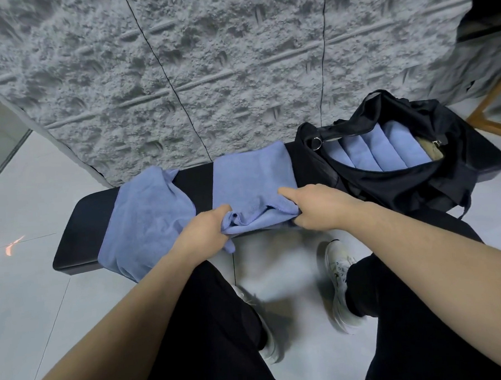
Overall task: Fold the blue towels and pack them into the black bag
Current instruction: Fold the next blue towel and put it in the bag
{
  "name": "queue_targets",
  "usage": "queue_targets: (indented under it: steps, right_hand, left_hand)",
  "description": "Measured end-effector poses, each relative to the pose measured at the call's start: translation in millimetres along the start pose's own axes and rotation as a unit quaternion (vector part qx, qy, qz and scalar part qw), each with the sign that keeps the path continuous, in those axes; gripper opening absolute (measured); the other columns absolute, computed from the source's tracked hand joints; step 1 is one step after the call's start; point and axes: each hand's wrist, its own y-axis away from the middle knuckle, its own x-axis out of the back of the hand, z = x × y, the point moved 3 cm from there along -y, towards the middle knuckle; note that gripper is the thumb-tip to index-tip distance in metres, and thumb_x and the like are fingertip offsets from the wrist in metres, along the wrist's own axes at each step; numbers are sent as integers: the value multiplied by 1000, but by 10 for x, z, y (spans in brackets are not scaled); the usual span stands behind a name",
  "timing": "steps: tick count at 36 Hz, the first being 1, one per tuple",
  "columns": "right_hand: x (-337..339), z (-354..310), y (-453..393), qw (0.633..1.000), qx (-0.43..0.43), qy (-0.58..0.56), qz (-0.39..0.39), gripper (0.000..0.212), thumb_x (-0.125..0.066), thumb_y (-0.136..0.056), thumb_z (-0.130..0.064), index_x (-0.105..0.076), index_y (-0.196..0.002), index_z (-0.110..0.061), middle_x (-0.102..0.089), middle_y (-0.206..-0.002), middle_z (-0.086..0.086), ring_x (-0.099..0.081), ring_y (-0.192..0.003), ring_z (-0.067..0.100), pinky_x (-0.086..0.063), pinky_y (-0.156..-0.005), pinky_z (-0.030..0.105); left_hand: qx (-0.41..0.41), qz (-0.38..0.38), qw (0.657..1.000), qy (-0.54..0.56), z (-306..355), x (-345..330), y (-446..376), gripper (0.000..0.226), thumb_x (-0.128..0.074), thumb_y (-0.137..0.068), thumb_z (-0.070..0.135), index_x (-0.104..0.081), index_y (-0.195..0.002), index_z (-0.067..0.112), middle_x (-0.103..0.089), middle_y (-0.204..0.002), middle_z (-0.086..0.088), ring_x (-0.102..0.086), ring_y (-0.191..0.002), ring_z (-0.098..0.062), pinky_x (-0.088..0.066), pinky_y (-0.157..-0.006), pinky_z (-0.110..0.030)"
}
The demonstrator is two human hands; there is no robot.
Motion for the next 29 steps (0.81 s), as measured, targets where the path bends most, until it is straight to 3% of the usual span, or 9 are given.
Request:
queue_targets:
  steps: [4, 9, 13, 15, 17, 20, 23, 25, 29]
  right_hand:
    - [-20, 11, -10, 999, -24, -4, -22, 23, -64, -84, -24, -42, -87, -23, -51, -73, -6, -50, -71, 24, -31, -51, 30]
    - [-18, 57, -21, 996, -55, -72, -7, 17, -66, -76, -21, -53, -88, -21, -62, -78, -1, -56, -71, 22, -44, -60, 33]
    - [-47, 66, -7, 977, -69, -198, -33, 21, -59, -75, -13, -58, -93, -22, -69, -72, 4, -56, -52, 14, -47, -54, 30]
    - [-80, 83, -2, 969, -71, -234, -47, 23, -59, -75, -12, -59, -98, -19, -71, -76, 9, -56, -54, 12, -46, -55, 26]
    - [-108, 115, -15, 963, -70, -258, -44, 26, -66, -76, -16, -57, -101, -15, -71, -87, 12, -57, -65, 14, -45, -61, 28]
    - [-85, 150, -53, 961, -68, -268, -14, 48, -81, -73, -45, -59, -101, -14, -65, -92, 10, -53, -75, 11, -47, -71, 33]
    - [-54, 144, -88, 949, -81, -305, 17, 50, -72, -79, -56, -59, -101, -13, -58, -85, -1, -51, -77, 9, -44, -73, 29]
    - [-58, 149, -125, 942, -97, -319, 40, 52, -61, -87, -59, -58, -101, -9, -53, -83, -3, -48, -76, 10, -41, -72, 29]
    - [-55, 159, -186, 928, -151, -332, 74, 30, -45, -99, -43, -47, -92, -14, -44, -70, -3, -40, -62, 13, -35, -58, 30]
  left_hand:
    - [1, -25, 1000, 2, 13, -20, 21, 21, -47, -80, 1, -39, -85, 20, -72, -65, 4, -57, -72, -20, -44, -61, -33]
    - [4, -7, 1000, 10, 4, -1, 27, 24, -53, -79, 3, -41, -87, 22, -67, -63, -9, -54, -59, -22, -40, -53, -29]
    - [1, 7, 998, 56, -38, -8, 20, 24, -62, -82, 15, -41, -82, 27, -54, -65, 0, -50, -58, -17, -41, -56, -30]
    - [-3, -13, 997, 77, -77, -21, -6, 25, -71, -81, 28, -46, -85, 26, -57, -71, 3, -56, -65, -19, -46, -62, -31]
    - [-6, -20, 994, 103, -106, -24, -21, 36, -78, -76, 47, -53, -93, 27, -64, -83, 3, -63, -77, -16, -50, -70, -30]
    - [-5, 9, 986, 169, -117, -8, -44, 34, -72, -86, 42, -58, -104, 17, -66, -90, 1, -62, -77, -8, -46, -67, -18]
    - [2, 48, 975, 217, -99, 14, -80, 18, -58, -97, 37, -56, -93, 19, -63, -85, -7, -57, -67, -5, -43, -60, -10]
    - [18, 72, 963, 258, -112, 33, -114, 22, -51, -100, 39, -54, -89, 20, -56, -85, 4, -53, -74, -3, -40, -63, -7]
    - [82, 79, 935, 336, -242, 19, -210, 22, -42, -102, 38, -57, -105, 23, -60, -93, 7, -56, -84, -9, -43, -72, -21]
